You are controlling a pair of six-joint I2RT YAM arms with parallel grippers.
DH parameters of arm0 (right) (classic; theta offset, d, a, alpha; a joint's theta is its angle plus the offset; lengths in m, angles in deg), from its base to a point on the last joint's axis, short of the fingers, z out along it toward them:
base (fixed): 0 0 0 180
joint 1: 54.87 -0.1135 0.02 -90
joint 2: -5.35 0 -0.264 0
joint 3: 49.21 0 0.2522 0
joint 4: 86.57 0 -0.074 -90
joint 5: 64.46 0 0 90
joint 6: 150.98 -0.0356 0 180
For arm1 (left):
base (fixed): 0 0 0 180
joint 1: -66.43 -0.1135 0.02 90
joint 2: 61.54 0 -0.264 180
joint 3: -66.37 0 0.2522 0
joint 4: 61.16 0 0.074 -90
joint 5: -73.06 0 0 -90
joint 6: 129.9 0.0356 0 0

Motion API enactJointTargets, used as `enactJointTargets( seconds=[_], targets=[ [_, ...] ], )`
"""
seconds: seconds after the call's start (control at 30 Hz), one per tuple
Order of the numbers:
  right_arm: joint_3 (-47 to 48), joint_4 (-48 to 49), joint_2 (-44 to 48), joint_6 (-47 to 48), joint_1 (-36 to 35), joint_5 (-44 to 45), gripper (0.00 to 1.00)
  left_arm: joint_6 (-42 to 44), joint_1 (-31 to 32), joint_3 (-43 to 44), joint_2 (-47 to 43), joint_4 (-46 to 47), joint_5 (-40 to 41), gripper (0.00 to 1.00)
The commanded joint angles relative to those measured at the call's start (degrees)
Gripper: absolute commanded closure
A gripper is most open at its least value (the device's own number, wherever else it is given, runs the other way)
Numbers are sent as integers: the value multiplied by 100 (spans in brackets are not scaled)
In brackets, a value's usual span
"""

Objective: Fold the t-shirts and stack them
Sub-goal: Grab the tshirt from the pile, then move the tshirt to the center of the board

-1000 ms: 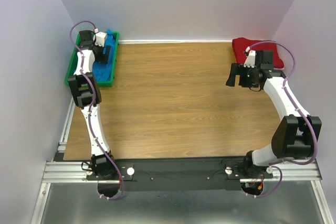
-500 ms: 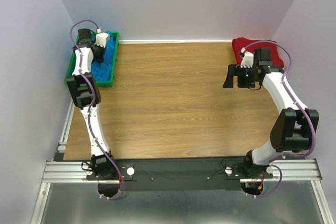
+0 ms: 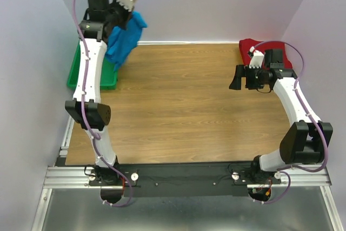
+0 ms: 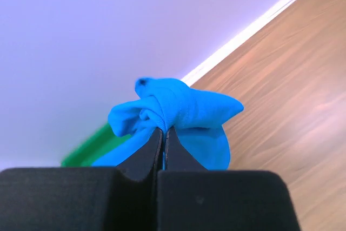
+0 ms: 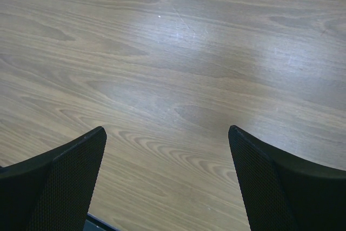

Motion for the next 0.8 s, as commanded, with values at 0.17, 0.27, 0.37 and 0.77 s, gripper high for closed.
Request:
enactJointTargets(
  seconds=[0.17, 0.27, 0.37, 0.77],
  targets=[
    [-18, -101, 146, 93, 33, -50, 0, -867, 1213, 224, -982, 515, -1138, 100],
    [8, -110, 137, 102, 42, -32, 0, -861, 1143, -267, -1272, 736, -2069, 100],
    [8, -101, 154, 128, 50, 12, 0, -842, 818, -1434, -1676, 990, -2766, 76],
    [-132, -522, -240, 943, 42, 451, 0, 1326, -704, -5110, -1905, 139, -2722, 4]
  ],
)
